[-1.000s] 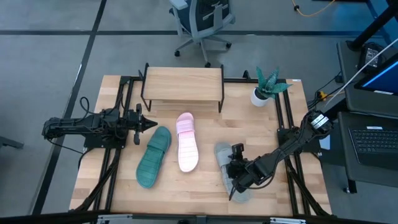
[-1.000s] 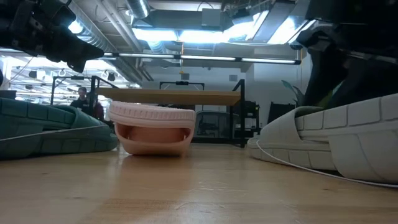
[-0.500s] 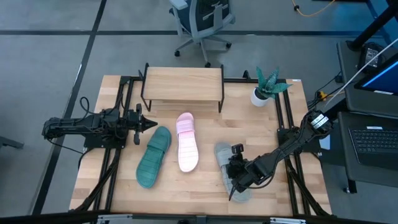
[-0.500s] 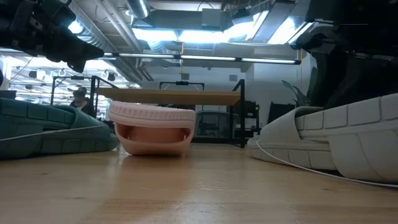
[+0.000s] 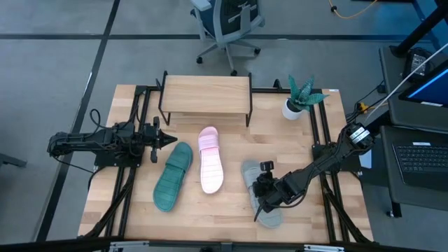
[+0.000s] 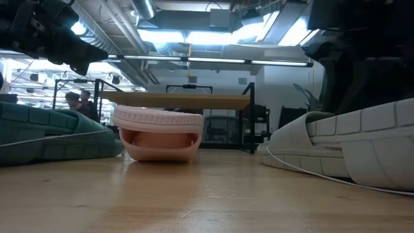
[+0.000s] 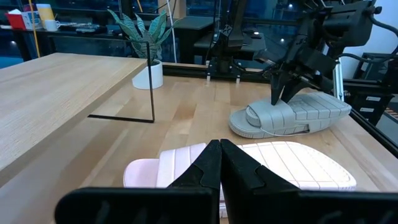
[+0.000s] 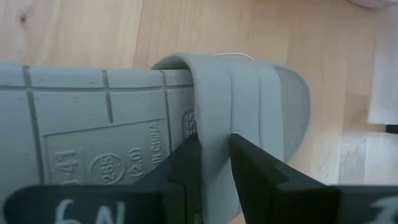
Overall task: Pick and place slippers onto the shelf
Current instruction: Put the pair of gray slippers on the shelf
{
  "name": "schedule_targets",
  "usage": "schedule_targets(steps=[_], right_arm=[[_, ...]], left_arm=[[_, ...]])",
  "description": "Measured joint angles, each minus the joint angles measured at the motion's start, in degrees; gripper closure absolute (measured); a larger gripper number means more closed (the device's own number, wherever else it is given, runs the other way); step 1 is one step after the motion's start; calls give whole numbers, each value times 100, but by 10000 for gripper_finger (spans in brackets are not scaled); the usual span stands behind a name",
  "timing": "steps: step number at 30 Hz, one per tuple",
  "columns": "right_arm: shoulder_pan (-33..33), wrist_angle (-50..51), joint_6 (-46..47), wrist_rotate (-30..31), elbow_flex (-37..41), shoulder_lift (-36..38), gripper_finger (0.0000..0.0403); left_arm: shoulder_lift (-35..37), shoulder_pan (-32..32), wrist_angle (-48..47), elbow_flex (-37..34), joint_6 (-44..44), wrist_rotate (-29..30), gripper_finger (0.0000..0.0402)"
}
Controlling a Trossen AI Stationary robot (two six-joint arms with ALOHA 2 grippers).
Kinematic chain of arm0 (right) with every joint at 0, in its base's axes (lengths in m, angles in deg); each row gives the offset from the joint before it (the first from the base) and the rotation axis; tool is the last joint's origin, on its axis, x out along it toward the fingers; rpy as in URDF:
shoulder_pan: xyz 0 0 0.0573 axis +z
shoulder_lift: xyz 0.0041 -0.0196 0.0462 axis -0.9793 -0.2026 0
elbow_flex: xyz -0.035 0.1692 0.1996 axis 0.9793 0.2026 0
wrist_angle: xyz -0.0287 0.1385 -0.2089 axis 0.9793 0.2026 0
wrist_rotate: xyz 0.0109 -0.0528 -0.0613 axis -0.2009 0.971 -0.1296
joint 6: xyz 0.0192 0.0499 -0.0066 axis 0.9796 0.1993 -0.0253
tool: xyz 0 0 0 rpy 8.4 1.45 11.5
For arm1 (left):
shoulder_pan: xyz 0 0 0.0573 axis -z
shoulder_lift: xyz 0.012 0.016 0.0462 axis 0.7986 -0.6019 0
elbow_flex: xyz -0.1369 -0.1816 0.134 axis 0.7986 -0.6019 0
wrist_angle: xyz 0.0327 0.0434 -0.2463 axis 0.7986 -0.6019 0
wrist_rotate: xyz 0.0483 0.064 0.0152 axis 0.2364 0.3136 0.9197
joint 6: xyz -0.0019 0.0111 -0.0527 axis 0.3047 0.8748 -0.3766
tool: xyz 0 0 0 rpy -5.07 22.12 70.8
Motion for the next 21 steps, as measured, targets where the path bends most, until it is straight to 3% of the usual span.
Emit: schedule_targets(steps=[6, 13, 21], right_arm=[[-7, -53, -68, -83, 4, -7, 320], [-7, -74, -132, -90, 2, -8, 388], [-12, 88, -116, -105, -138, -10, 391]], left_arm=[[0, 1, 2, 0, 0, 1, 401], [0, 0, 2, 0, 0, -2, 401], [0, 0, 0, 0, 0, -2, 401]])
